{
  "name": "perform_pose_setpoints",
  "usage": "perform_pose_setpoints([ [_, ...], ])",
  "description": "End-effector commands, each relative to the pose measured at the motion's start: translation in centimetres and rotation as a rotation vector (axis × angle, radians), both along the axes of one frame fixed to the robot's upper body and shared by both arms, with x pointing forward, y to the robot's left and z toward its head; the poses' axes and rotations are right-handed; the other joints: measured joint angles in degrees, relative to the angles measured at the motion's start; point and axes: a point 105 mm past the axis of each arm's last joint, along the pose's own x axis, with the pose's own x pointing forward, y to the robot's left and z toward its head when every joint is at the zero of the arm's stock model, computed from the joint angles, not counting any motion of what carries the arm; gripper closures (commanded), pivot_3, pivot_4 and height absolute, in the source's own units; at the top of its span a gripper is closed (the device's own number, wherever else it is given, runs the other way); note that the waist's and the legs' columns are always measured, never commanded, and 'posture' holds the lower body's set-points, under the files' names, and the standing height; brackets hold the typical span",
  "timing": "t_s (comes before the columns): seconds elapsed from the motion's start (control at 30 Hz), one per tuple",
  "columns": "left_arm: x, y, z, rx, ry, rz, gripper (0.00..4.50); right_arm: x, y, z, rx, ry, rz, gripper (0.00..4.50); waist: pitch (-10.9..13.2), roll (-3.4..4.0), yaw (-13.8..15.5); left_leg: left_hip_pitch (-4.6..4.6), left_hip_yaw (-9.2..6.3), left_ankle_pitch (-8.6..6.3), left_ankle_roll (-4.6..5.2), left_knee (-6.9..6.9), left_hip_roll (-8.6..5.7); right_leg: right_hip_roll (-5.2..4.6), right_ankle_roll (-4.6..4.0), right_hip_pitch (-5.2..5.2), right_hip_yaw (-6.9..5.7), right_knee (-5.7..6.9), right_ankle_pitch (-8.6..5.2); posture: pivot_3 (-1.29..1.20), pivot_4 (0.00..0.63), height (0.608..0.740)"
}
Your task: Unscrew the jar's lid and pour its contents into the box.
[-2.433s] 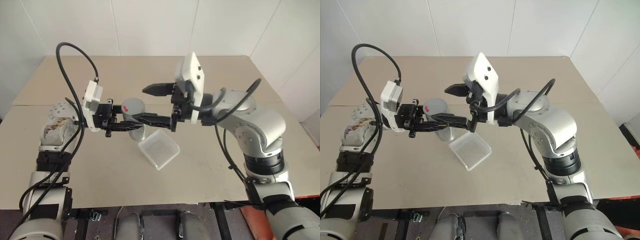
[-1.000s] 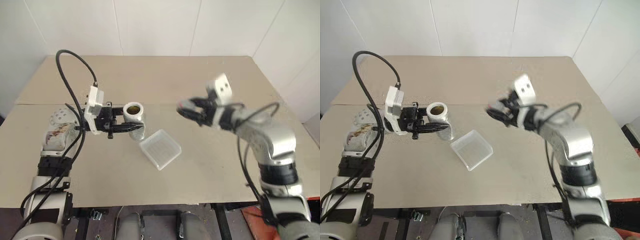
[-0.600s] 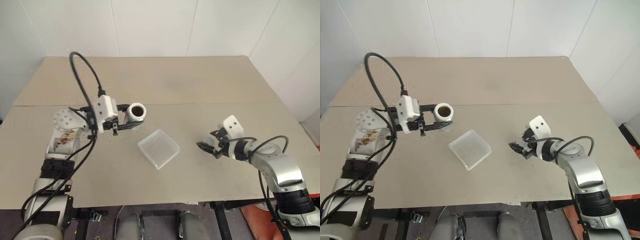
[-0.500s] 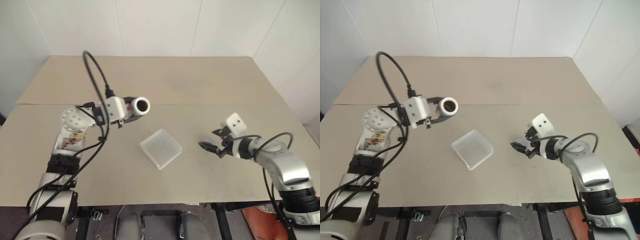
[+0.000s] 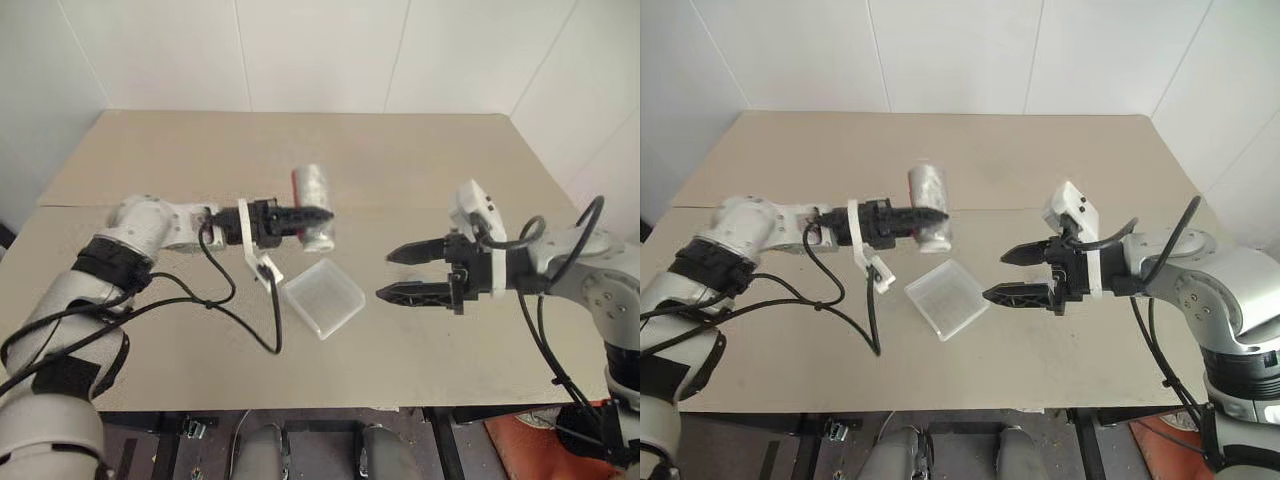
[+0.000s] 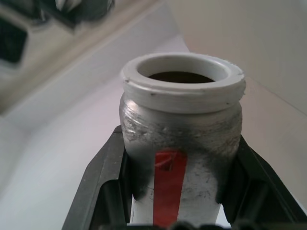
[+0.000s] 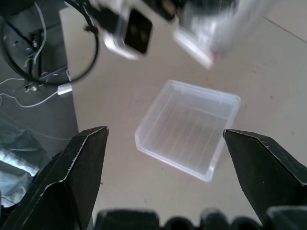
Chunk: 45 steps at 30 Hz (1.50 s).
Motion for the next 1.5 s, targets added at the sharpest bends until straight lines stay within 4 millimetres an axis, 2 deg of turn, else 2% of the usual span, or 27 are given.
perform_pose_setpoints([
  [0.03,0.4,-0.4,-0.6,0.056,-0.122,-0.030,2.55,0.0,0.4,1.1,0.020,-0.049,0.019,0.05,0.0,0.00,0.0,-0.03,0.04,0.00,0.00,0.00,-0.01,0.00,0.00,-0.05,0.01,0.05,0.00,0.00,0.150,0.740],
  [0.13,1.0,-0.6,-0.6,0.055,-0.174,-0.020,2.55,0.1,0.5,1.8,0.049,-0.074,0.011,0.05,0.0,0.00,0.0,-0.21,0.04,0.00,0.00,0.07,0.00,0.01,0.00,-0.18,-0.03,0.10,0.00,0.00,0.150,0.740],
  [0.33,1.9,-1.5,0.6,0.013,-0.252,0.001,2.55,-0.5,0.8,2.1,0.082,-0.095,0.026,0.05,0.0,0.00,0.1,-0.33,0.02,0.00,0.01,0.15,0.00,0.00,0.01,-0.24,-0.08,0.10,0.00,0.00,0.150,0.740],
  [0.53,1.9,-1.1,0.4,-0.048,-0.145,0.044,2.55,-0.5,0.9,1.4,0.070,-0.103,0.018,0.05,0.0,0.00,0.0,-0.32,0.02,0.00,0.01,0.16,0.01,0.00,0.01,-0.23,-0.07,0.12,0.01,0.00,0.150,0.740],
  [0.63,2.6,0.2,1.0,-0.212,0.053,0.167,2.55,-0.4,1.0,1.0,0.064,-0.160,0.007,0.05,0.0,0.00,-0.1,-0.31,0.04,0.00,0.01,0.16,0.02,-0.01,0.01,-0.24,-0.06,0.12,0.01,0.00,0.150,0.740],
  [0.7,3.6,1.4,1.9,-0.426,0.241,0.294,2.55,0.0,1.0,0.7,0.049,-0.208,-0.011,0.05,0.0,0.01,-0.2,-0.29,0.05,0.00,0.01,0.18,0.04,0.00,0.01,-0.24,-0.05,0.14,0.01,0.00,0.150,0.740],
  [0.8,4.3,3.3,2.8,-0.757,0.571,0.388,2.55,0.7,0.9,0.5,0.050,-0.268,-0.048,0.05,0.0,0.02,-0.3,-0.25,0.08,0.02,-0.02,0.23,0.09,-0.01,0.01,-0.24,-0.05,0.15,0.01,0.00,0.150,0.740],
  [0.87,4.4,4.5,2.8,-0.966,0.814,0.423,2.55,1.1,0.9,0.6,0.061,-0.308,-0.067,0.05,0.0,0.02,-0.4,-0.27,0.08,0.04,-0.06,0.32,0.10,-0.02,0.01,-0.23,-0.03,0.18,0.00,0.00,0.150,0.740],
  [0.97,4.2,6.2,3.3,-1.288,1.206,0.381,2.55,1.4,0.8,0.5,0.046,-0.348,-0.074,0.05,0.0,0.02,-0.4,-0.32,0.03,0.12,-0.20,0.48,0.11,0.00,0.03,-0.18,-0.04,0.21,0.00,0.00,0.150,0.740],
  [1.07,3.5,7.2,2.8,-1.404,1.472,0.357,2.55,1.7,0.8,0.6,0.046,-0.376,-0.083,0.05,0.0,0.02,-0.5,-0.31,-0.05,0.09,-0.15,0.55,0.09,0.01,0.08,-0.11,-0.03,0.17,0.03,0.00,0.150,0.740],
  [1.13,2.8,7.6,1.5,-1.415,1.733,0.349,2.55,2.1,0.8,0.4,0.033,-0.409,-0.096,0.05,0.0,0.03,-0.6,-0.22,-0.09,0.01,-0.01,0.55,0.07,0.05,0.09,-0.03,-0.01,0.11,0.03,0.00,0.150,0.740],
  [1.37,2.1,8.8,-2.3,-1.466,1.790,0.364,2.55,2.8,0.8,0.3,0.001,-0.467,-0.109,0.05,0.0,0.03,-0.4,0.09,-0.05,0.01,-0.01,0.52,0.02,0.06,0.08,0.19,0.05,0.01,0.03,0.00,0.150,0.740],
  [1.5,2.1,8.3,-3.3,-1.473,1.768,0.315,2.55,2.7,0.6,0.3,0.003,-0.469,-0.115,0.05,0.0,0.03,-0.1,0.10,-0.03,0.01,-0.01,0.52,0.01,0.06,0.05,0.21,0.05,0.02,0.05,0.00,0.150,0.740],
])
